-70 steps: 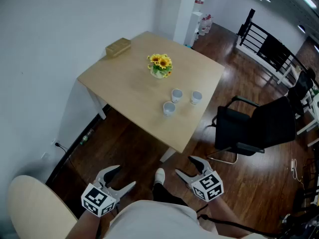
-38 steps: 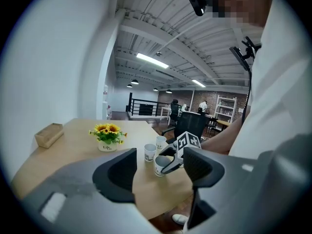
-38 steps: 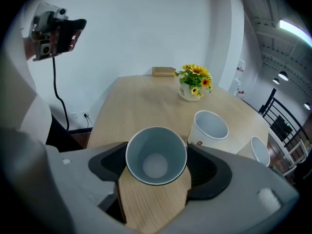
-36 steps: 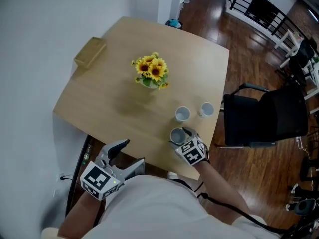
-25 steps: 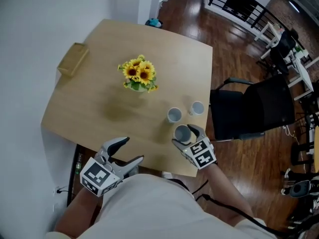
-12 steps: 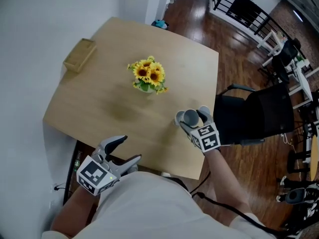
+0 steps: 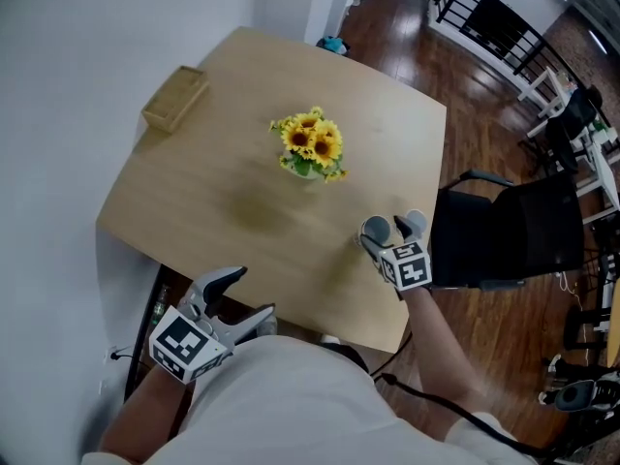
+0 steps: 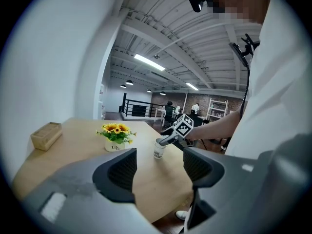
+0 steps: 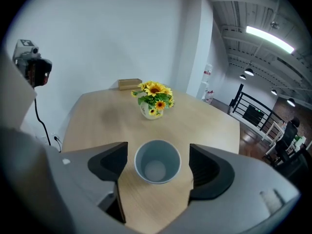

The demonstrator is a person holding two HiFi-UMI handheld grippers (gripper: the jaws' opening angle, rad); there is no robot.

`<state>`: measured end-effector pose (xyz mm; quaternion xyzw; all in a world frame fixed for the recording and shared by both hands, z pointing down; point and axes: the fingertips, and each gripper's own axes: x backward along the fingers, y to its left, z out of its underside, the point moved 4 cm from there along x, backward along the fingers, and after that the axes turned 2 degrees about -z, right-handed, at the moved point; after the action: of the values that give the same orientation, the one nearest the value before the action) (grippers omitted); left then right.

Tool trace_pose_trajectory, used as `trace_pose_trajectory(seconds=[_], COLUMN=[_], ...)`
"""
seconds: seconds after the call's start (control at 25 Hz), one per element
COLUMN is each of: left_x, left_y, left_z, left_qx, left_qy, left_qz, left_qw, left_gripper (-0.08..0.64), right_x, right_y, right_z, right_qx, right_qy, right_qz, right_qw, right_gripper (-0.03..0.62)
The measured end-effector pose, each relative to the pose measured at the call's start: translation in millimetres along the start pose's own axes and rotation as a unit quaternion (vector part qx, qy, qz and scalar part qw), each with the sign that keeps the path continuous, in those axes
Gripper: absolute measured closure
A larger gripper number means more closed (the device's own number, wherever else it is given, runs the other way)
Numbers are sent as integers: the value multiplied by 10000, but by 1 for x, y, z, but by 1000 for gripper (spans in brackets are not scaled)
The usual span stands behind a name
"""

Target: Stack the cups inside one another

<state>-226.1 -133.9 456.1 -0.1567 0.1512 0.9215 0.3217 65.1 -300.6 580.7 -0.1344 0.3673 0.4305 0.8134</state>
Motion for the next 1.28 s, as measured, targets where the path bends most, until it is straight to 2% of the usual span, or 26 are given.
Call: trace_pose_trajectory(seconds=[0.16,0.4,0.68,0.84,1.04,1.28], left_x=[-5,-35,-74,-92,-99,-85], left_y=[-4,-18,-63,-82,-98,-108], left_z=[-5,-13,-28,-31,-31,-23], left_qx=[-31,-119,-457,-382,-286,-79], left_qy=[-1,-38,-68,-125,-102,7], left_qz=[82,472,954,1058,806,24], left_qw=[10000,9988,9944,9936,9963,10000], left_gripper=[244,244,253,242,241,241], right_x=[24,81,133,142,124,72], right_y=[3,-11,-34,-49,-73,-101], right_z=[-12,-21,25,54,75,79], right_qx=[-42,-87,-279,-412,-460,-263], right_qy=[-276,-631,-451,-332,-179,-93], right_qz=[-19,307,643,684,509,88], right_qw=[9996,9975,9965,9963,9975,9996], right_gripper=[184,183,183,183,183,183])
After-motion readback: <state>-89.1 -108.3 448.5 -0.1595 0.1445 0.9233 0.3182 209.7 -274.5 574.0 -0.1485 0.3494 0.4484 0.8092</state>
